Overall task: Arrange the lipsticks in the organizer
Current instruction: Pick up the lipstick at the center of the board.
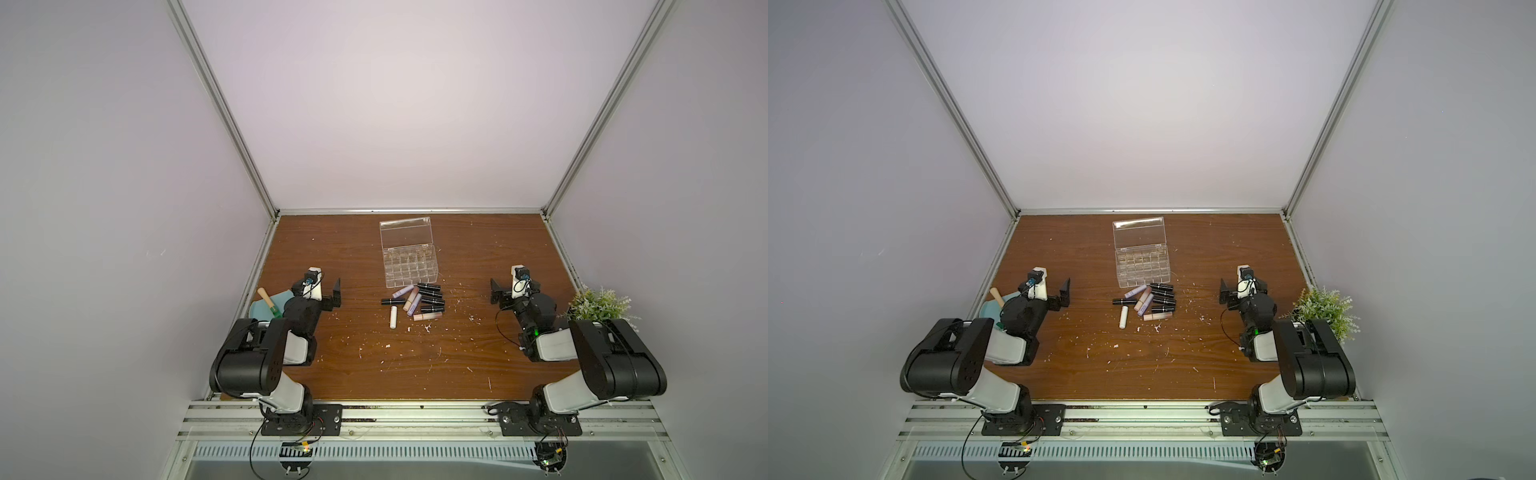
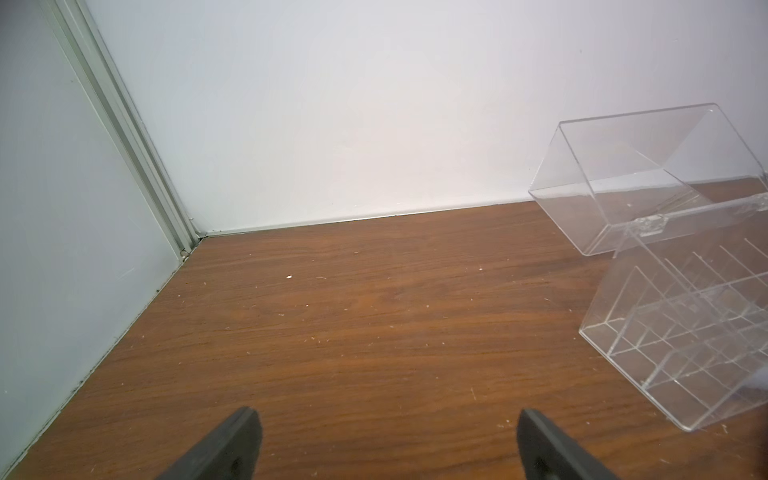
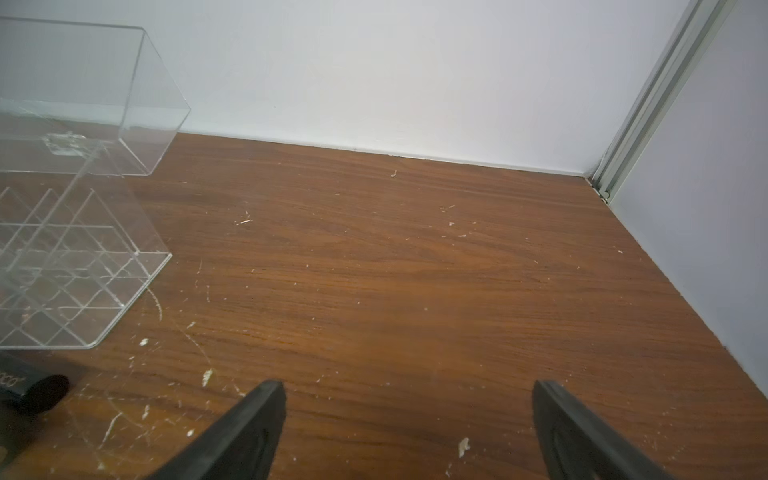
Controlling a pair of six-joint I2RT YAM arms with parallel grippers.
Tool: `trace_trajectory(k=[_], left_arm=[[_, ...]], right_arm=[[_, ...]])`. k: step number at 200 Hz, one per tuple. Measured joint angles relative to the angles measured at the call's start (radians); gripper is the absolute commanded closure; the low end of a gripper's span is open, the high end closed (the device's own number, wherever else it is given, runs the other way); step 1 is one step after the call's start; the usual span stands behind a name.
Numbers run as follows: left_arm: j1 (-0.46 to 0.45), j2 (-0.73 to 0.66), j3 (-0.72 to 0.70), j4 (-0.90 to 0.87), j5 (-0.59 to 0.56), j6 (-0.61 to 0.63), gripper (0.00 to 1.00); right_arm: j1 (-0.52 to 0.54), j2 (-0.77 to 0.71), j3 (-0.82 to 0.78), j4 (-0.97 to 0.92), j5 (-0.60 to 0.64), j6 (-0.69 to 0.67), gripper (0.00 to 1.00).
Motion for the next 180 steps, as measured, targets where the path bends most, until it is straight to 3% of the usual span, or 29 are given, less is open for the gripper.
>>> trace_trajectory(k=[57,118,142,180], left_arm=[[0.000,0.000,0.000,0.000,-0.001,0.000,0.00],[-0.004,-0.012,0.000,-0.008,-0.204,-0.050,0.00],[-0.024,-0.161,-0.069,-0.014,-0.280,-0.052,0.00],[-0.096,-0.493,-0.127,-0.031,-0.337,-0.098,0.00]], right_arm=[[0.000,0.000,0.000,-0.002,0.011,0.004,0.00],[0.009,-0.029,-0.033,0.018,0.081,0.011,0.00],[0.053,-0.212,-0.016,-0.150,0.129,0.025,0.00],[0.075,-0.470,0.163,-0.474,0.140,0.183,0.00]])
